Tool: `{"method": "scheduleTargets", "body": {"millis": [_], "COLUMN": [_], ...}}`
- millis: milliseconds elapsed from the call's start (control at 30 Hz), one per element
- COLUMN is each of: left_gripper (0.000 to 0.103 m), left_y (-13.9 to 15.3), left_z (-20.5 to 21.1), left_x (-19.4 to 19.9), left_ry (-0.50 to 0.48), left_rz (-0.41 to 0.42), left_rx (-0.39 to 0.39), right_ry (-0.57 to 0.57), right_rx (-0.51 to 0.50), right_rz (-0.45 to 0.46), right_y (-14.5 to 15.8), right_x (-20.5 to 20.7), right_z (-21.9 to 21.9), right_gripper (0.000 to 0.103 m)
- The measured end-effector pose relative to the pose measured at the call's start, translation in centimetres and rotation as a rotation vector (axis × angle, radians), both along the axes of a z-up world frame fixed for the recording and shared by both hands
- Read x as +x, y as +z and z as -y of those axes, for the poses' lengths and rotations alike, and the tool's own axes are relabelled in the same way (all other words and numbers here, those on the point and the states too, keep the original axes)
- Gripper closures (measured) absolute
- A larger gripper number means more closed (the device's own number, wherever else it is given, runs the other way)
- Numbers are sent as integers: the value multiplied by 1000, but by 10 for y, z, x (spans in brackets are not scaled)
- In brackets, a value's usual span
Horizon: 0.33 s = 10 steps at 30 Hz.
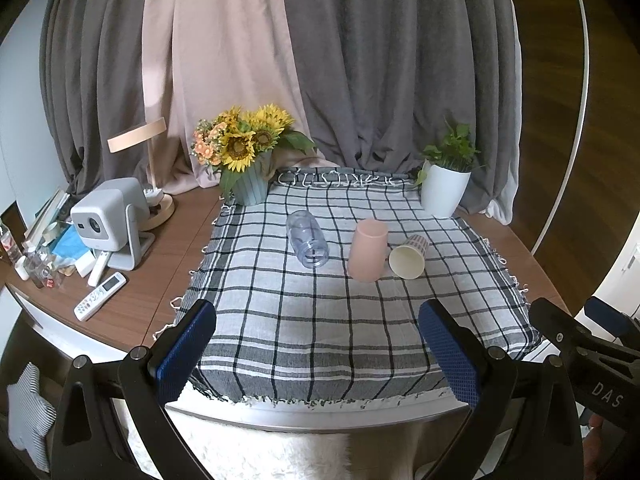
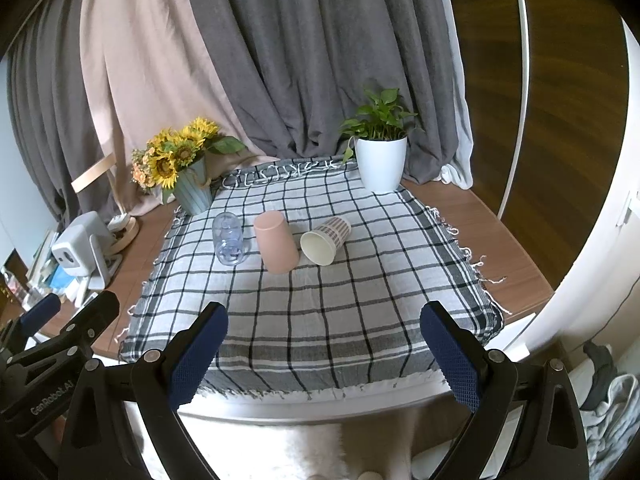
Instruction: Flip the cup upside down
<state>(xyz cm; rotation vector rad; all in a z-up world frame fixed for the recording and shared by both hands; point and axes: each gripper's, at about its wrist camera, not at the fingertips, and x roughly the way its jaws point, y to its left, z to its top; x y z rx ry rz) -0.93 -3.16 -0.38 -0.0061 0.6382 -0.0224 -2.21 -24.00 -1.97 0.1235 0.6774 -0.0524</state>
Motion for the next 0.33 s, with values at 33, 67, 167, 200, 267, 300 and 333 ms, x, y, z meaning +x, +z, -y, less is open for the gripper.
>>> {"method": "scheduleTargets", "body": {"millis": [33,67,167,200,267,300,333], "left_gripper": [0,0,0,0,0,0,0], "left_y": [0,0,1,1,1,1,1], "left_z": [0,0,0,1,0,0,-1], "left_x": [0,0,1,1,2,2,2], "left_ry": [-2,-1,-3,-4,-4,-4,-4], "left_rz": [-1,0,1,2,1,1,-1], "left_rx": [0,0,-2,-3,-4,-5,-6], "right_ry": [0,-1,-1,1,-1,-1,0], "right_rx": [0,0,0,1,1,1,0], "right_rz": [-1,-2,0,-1,-1,-2,-3], "right_y": [0,0,0,0,0,0,0], "right_x": [0,0,0,0,0,1,1], "right_z": [0,0,-1,0,0,0,0], "right_gripper": [6,6,6,6,6,6,6]}}
